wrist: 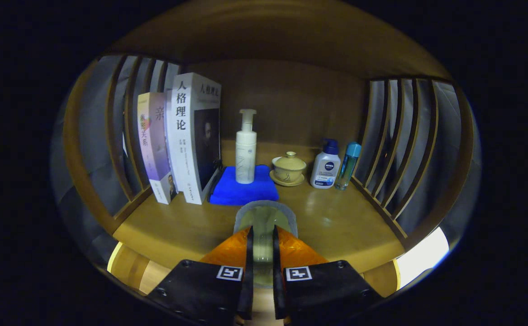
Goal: Pull open the drawer, take out the items inside it, and place them on the countertop above the cabinet.
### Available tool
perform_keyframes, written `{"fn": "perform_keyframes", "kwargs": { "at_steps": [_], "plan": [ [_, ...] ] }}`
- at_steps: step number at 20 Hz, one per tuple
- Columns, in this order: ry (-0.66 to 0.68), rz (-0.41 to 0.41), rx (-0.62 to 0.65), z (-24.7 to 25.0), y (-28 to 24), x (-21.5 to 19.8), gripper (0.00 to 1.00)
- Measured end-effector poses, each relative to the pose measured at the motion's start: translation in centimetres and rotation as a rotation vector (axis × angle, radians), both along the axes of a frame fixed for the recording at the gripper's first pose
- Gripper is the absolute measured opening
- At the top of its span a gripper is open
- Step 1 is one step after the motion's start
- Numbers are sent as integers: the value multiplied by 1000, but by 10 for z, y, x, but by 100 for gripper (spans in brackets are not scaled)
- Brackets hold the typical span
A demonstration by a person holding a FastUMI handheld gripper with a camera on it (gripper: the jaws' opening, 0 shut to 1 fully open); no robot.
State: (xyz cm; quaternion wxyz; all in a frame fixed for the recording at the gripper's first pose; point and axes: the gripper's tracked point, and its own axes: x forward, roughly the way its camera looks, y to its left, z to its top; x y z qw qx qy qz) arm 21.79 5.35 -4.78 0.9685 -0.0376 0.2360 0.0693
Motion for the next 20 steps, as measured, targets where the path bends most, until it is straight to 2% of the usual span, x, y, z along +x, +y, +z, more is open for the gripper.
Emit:
{"fn": "perform_keyframes", "kwargs": {
  "at_steps": [3,5,8,10,12,16,20],
  "plan": [
    [-16,0,9,1,-3,7,20],
    [-21,8,19,0,-3,6,52],
    [-99,-9,71,16,-5,-5,100],
    [-170,-40,118,32,-11,-24,97],
    [-243,-34,147,46,-13,-51,97],
    [-343,-53,79,60,-27,-104,97],
    [-401,-126,68,59,-43,-151,97]
  ]
}}
